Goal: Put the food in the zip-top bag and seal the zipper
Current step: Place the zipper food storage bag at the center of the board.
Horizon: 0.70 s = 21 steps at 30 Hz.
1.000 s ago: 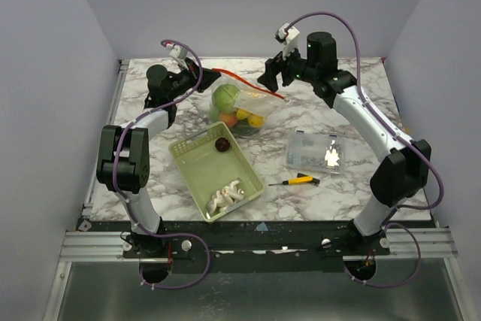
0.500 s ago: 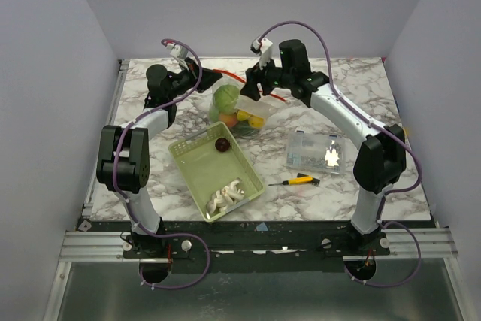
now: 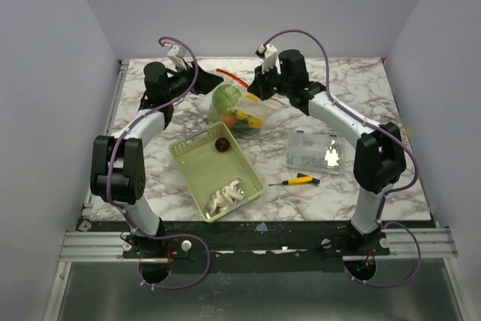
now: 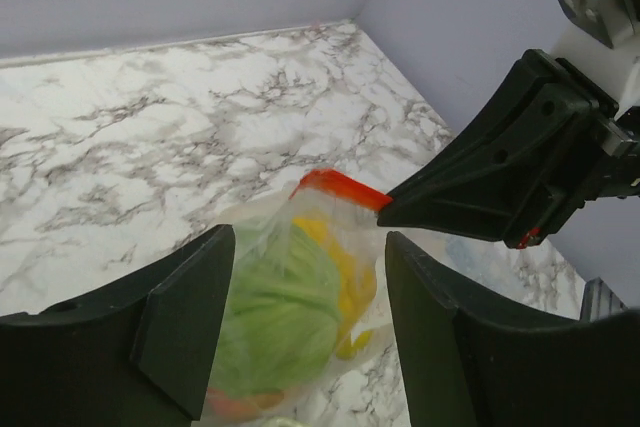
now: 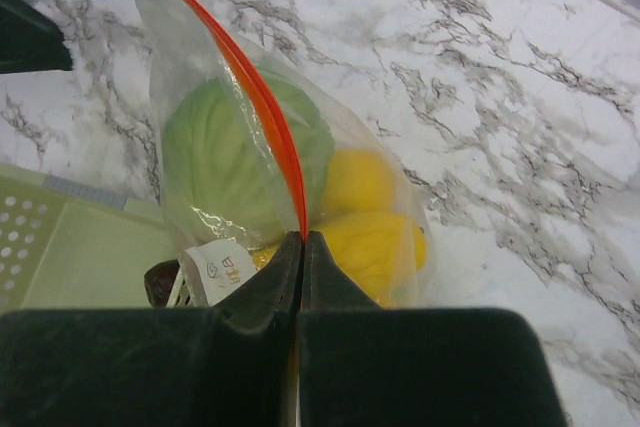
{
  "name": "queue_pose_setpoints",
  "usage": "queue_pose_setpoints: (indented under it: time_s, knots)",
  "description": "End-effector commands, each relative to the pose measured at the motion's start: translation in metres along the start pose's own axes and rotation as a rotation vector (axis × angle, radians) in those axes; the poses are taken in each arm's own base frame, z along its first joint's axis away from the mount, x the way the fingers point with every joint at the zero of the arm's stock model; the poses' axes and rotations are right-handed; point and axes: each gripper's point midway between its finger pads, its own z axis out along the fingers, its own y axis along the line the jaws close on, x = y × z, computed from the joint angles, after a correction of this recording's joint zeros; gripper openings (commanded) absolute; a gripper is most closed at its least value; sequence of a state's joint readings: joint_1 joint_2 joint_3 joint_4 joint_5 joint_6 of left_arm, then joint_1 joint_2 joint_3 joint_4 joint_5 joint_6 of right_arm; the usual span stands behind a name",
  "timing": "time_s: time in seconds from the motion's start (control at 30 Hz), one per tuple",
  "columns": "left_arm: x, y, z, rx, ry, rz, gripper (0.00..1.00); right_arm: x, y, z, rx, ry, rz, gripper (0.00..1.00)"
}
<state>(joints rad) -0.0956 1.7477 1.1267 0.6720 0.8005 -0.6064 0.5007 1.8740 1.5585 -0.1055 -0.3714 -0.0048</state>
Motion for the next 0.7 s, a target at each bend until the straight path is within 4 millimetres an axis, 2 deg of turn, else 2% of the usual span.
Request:
queue_pose_setpoints:
  time_s: [0.0,0.03,0.1,0.17,0.27,0.33,0.43,0.53,0.67]
  knots:
    - [-0.007,0.005,-0.026,-0.218,0.038,-0.011,0.64,-0.024,-0.027,-0.011,0.132,-0.092,0.053,0.01]
    - [-0.009,0.003,-0.031,-0.238,0.043,-0.001,0.65,-0.024,-0.033,-0.012,0.152,-0.096,0.063,0.01]
    - [-0.012,-0.007,-0.038,-0.247,0.054,0.005,0.75,-0.024,-0.044,-0.015,0.191,-0.103,0.086,0.01]
    - [-0.010,-0.020,-0.042,-0.244,0.087,0.010,0.77,-0.024,-0.059,-0.019,0.229,-0.109,0.117,0.01]
    - [0.000,-0.041,-0.047,-0.273,0.147,0.065,0.87,-0.017,-0.079,-0.023,0.282,-0.105,0.166,0.01]
    - [0.009,-0.058,-0.049,-0.286,0.186,0.127,0.98,-0.009,-0.094,-0.025,0.310,-0.089,0.188,0.01]
    - [0.026,-0.093,-0.050,-0.283,0.273,0.202,0.98,0.004,-0.117,-0.025,0.336,-0.065,0.207,0.01]
    - [0.035,-0.123,-0.055,-0.307,0.305,0.246,0.99,0.014,-0.141,-0.029,0.368,-0.034,0.219,0.01]
    - [0.030,-0.136,-0.069,-0.406,0.287,0.183,0.99,0.033,-0.159,-0.036,0.398,0.001,0.223,0.01]
